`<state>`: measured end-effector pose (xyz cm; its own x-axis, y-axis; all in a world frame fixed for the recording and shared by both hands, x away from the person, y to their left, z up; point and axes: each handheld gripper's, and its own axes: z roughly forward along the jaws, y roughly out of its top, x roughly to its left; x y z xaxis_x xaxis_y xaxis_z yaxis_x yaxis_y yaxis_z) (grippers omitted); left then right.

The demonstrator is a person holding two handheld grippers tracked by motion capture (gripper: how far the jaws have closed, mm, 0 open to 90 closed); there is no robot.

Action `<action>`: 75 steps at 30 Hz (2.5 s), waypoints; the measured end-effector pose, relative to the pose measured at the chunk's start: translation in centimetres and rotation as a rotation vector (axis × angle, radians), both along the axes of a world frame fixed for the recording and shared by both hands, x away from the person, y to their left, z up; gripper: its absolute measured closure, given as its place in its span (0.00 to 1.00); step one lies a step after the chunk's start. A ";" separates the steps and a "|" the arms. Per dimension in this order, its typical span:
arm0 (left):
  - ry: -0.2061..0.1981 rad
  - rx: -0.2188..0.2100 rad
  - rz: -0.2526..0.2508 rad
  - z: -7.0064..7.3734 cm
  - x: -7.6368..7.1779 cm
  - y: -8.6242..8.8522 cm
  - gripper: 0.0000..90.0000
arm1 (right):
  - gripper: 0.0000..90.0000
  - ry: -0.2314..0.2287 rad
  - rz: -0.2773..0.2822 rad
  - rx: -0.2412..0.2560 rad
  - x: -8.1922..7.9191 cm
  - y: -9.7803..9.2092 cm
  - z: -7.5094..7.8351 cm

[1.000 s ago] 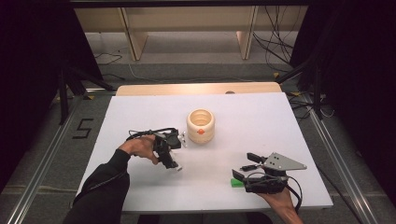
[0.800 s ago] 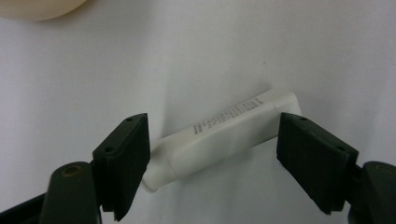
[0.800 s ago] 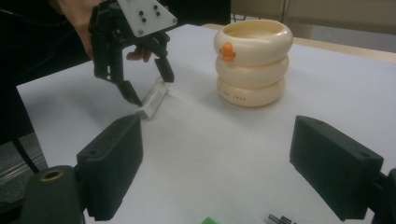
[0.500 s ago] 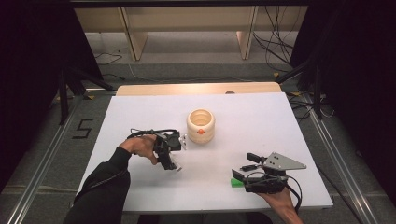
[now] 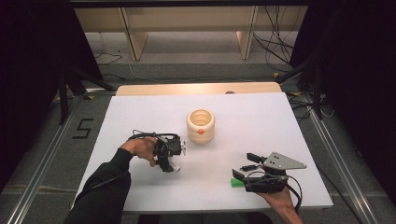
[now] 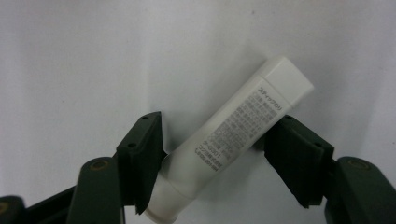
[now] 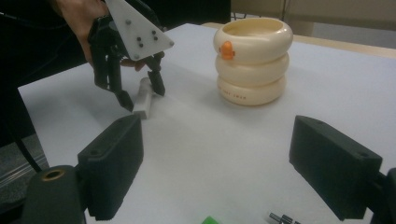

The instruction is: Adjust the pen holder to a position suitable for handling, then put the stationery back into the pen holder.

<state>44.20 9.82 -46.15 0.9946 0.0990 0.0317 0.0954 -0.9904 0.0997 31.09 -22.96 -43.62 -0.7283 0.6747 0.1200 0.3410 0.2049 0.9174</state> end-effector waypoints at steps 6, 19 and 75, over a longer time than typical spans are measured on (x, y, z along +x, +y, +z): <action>-0.003 0.001 -0.003 0.2 0.0 0.2 0.47 | 0.21 -0.004 0.002 -0.002 0.0 0.0 0.0; 0.011 0.000 -0.014 0.2 -0.1 0.5 0.67 | 0.21 -0.005 0.003 -0.002 0.0 0.1 0.0; 0.100 -0.238 0.417 3.9 0.6 1.7 0.76 | 0.21 -0.028 0.013 -0.029 0.2 0.2 0.1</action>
<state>44.83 11.54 -42.22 0.8656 0.4825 -0.1339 0.4998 -0.8166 0.2886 31.25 -22.75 -43.53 -0.7395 0.6683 0.0803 0.3127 0.2354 0.9202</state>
